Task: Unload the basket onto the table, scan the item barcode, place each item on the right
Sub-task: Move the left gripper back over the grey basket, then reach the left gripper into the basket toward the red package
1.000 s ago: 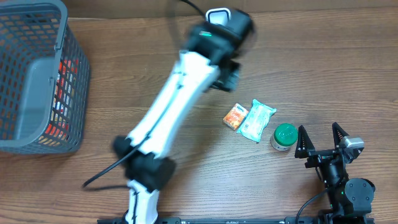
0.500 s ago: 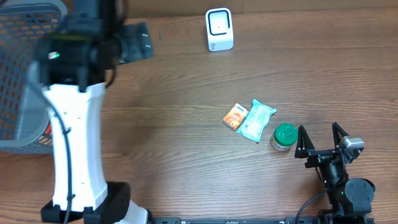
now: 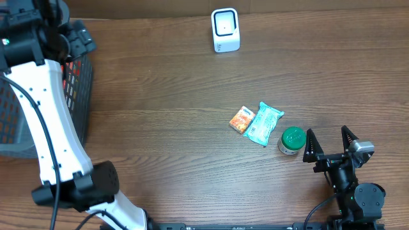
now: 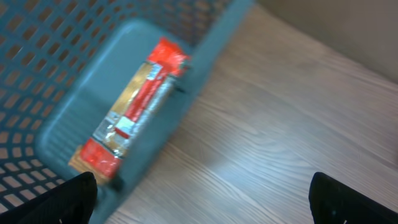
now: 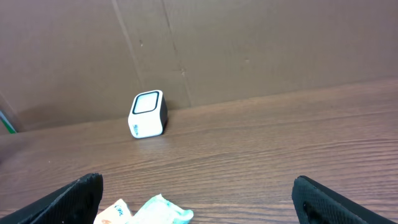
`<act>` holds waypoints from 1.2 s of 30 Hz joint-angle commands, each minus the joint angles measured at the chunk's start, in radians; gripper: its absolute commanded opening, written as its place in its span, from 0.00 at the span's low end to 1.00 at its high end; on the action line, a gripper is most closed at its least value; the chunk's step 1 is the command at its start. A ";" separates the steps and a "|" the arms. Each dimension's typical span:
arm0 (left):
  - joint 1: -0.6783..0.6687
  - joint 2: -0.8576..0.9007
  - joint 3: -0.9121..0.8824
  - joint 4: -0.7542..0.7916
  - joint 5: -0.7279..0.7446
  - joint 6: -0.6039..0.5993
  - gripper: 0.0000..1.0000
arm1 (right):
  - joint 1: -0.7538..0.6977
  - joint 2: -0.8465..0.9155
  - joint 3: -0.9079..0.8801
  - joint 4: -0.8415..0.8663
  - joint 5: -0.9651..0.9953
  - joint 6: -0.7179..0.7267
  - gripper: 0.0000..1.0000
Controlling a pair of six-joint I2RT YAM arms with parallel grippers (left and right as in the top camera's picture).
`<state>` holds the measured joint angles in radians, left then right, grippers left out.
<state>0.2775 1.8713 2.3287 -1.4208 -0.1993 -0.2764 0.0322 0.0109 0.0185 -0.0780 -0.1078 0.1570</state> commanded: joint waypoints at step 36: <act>0.313 0.014 0.004 0.235 0.364 0.277 1.00 | -0.006 -0.008 -0.011 0.005 -0.002 0.004 1.00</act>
<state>0.5838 1.9743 2.3280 -1.2068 0.1642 -0.0189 0.0322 0.0109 0.0185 -0.0780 -0.1074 0.1570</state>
